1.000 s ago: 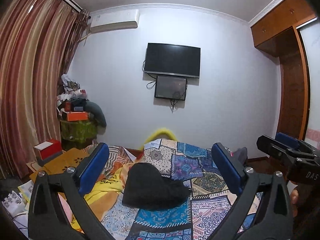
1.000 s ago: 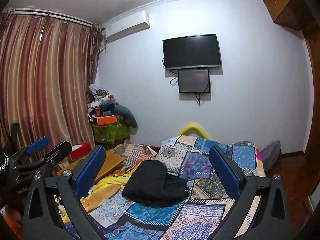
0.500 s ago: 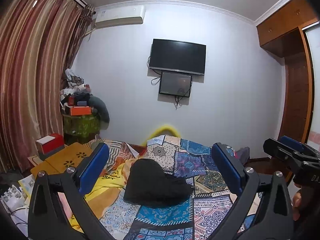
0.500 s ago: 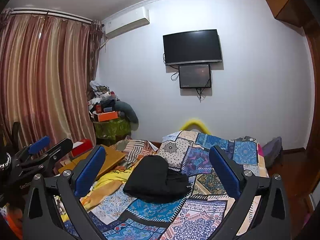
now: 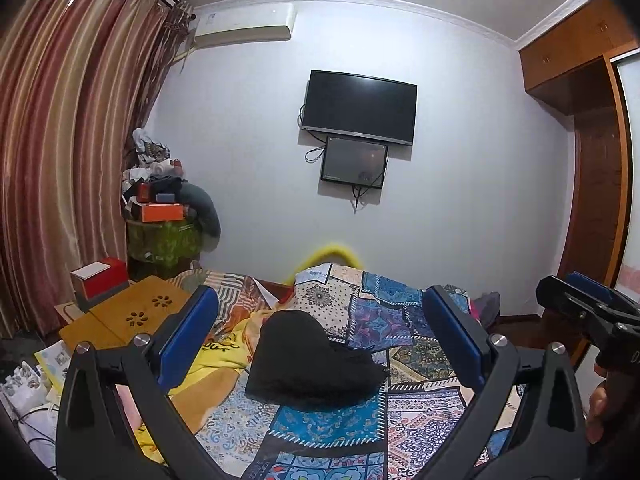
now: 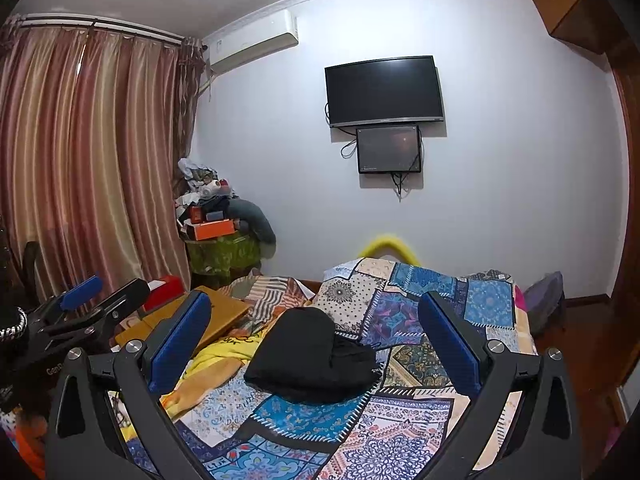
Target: Fold large clothes
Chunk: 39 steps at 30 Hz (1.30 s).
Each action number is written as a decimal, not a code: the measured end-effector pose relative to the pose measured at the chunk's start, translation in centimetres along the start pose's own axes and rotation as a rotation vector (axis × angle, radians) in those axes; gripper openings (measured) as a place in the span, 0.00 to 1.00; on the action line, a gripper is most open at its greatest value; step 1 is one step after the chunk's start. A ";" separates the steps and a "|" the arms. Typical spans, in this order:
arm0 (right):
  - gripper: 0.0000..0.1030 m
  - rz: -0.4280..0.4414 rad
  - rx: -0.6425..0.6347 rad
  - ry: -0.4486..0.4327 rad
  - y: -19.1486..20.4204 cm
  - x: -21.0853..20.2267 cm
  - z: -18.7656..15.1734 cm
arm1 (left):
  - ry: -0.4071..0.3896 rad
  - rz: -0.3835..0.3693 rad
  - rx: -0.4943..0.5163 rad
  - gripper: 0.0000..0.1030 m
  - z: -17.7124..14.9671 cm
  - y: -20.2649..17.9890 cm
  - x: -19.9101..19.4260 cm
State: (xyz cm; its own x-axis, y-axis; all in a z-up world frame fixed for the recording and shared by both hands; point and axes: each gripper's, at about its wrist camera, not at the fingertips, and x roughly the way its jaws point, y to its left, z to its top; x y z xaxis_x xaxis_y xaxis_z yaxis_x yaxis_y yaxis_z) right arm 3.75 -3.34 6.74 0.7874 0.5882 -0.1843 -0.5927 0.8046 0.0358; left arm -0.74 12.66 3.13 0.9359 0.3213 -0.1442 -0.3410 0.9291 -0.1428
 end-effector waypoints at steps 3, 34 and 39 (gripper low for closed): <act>1.00 0.001 0.004 0.002 -0.2 0.0 0.0 | 0.001 -0.002 0.004 1.00 0.0 -0.1 0.1; 1.00 -0.004 0.012 0.016 -0.3 0.2 0.0 | 0.029 -0.052 -0.050 1.00 0.1 0.6 0.5; 1.00 -0.006 0.007 0.019 -0.2 0.3 0.0 | 0.031 -0.052 -0.044 1.00 0.1 0.4 0.6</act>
State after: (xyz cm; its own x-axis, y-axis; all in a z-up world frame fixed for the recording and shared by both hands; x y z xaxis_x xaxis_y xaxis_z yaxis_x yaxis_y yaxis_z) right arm 4.11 -3.29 6.68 0.7876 0.5817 -0.2032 -0.5865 0.8088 0.0418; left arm -0.29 13.23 3.04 0.9494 0.2668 -0.1655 -0.2965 0.9352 -0.1937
